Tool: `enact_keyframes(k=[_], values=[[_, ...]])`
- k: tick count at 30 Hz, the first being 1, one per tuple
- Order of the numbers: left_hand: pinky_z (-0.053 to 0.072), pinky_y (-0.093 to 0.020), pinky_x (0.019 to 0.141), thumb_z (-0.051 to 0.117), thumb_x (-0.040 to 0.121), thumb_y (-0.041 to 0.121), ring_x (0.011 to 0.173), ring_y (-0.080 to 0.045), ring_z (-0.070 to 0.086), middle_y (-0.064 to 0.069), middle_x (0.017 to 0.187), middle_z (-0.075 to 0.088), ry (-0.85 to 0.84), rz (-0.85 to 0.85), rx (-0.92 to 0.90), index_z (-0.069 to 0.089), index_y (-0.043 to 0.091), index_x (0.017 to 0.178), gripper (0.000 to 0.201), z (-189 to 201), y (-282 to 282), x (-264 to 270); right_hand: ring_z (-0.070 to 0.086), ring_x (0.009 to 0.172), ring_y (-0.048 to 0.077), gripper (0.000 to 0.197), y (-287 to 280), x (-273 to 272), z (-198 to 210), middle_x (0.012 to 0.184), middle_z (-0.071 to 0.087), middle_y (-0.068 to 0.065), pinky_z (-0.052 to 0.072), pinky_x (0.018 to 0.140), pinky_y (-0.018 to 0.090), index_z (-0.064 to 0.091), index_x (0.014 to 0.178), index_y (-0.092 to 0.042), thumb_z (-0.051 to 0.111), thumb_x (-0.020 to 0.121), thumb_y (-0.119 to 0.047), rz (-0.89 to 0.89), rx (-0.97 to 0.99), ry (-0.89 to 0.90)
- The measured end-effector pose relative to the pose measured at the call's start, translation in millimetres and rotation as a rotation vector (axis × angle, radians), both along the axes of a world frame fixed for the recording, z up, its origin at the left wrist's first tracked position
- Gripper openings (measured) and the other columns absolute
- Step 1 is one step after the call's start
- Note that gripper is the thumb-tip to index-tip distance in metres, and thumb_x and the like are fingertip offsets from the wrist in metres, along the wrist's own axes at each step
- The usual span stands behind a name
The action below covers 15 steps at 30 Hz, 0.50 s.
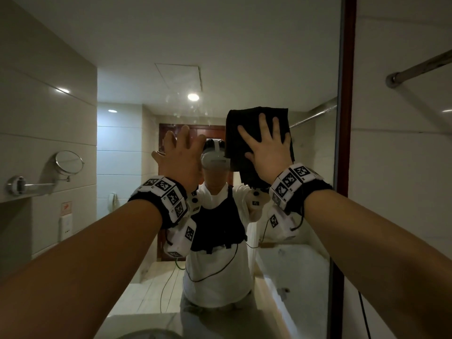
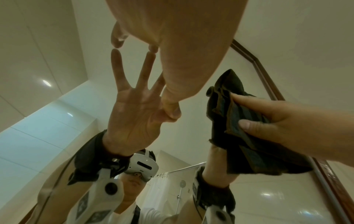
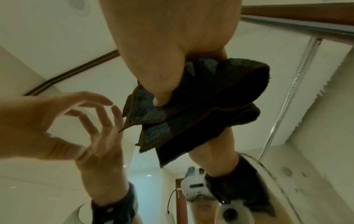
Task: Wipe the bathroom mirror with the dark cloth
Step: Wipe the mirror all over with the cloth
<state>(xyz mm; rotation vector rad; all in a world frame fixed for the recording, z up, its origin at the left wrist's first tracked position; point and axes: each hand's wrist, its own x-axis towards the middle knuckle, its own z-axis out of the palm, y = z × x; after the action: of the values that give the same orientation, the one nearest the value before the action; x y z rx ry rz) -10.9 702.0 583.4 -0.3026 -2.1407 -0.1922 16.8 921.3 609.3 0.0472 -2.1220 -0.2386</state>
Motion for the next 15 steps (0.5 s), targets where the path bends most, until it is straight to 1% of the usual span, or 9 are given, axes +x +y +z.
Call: enact_keyframes(k=[2,6,9,12,15], values=[[0.034,-0.07,0.096,0.073,0.072,0.034,0.142,-0.044,0.011,-0.004,0.158,0.01,0.002,0.001,0.008,0.026,0.04,0.141,0.083,0,1,0,-0.011,0.148,0.043,0.074,-5,1,-11,0.163,-0.015,0.011,0.01,0.114,0.07,0.0,0.154,-0.045,0.05,0.098,-0.041,-0.002,0.01,-0.02],[0.035,-0.07,0.096,0.072,0.073,0.037,0.143,-0.044,0.009,-0.004,0.158,0.009,0.002,0.005,0.009,0.026,0.039,0.142,0.083,-3,2,1,-0.014,0.148,0.043,0.078,-12,1,-49,0.163,-0.018,0.011,0.009,0.115,0.069,-0.002,0.153,-0.045,0.052,0.097,-0.043,-0.016,0.046,-0.066],[0.037,-0.07,0.094,0.072,0.075,0.035,0.143,-0.043,0.008,-0.003,0.159,0.006,0.002,0.021,0.013,0.023,0.039,0.142,0.084,-5,1,-1,-0.016,0.147,0.042,0.079,-9,-1,-74,0.163,-0.02,0.01,0.007,0.115,0.069,-0.003,0.153,-0.046,0.053,0.097,-0.043,-0.004,0.054,-0.083],[0.037,-0.071,0.094,0.076,0.073,0.037,0.144,-0.042,0.007,-0.002,0.159,0.004,-0.007,0.022,0.0,0.021,0.04,0.143,0.089,-5,0,-3,-0.018,0.147,0.042,0.08,-2,2,-81,0.162,-0.022,0.01,0.005,0.116,0.067,-0.006,0.152,-0.047,0.052,0.097,-0.046,0.0,0.054,-0.097],[0.037,-0.073,0.092,0.079,0.07,0.04,0.144,-0.041,0.009,-0.002,0.159,0.006,-0.005,0.036,-0.008,0.02,0.041,0.143,0.094,-4,1,-3,-0.019,0.147,0.041,0.081,8,5,-80,0.161,-0.024,0.01,0.004,0.117,0.066,-0.008,0.152,-0.047,0.051,0.097,-0.046,-0.012,0.022,-0.11]])
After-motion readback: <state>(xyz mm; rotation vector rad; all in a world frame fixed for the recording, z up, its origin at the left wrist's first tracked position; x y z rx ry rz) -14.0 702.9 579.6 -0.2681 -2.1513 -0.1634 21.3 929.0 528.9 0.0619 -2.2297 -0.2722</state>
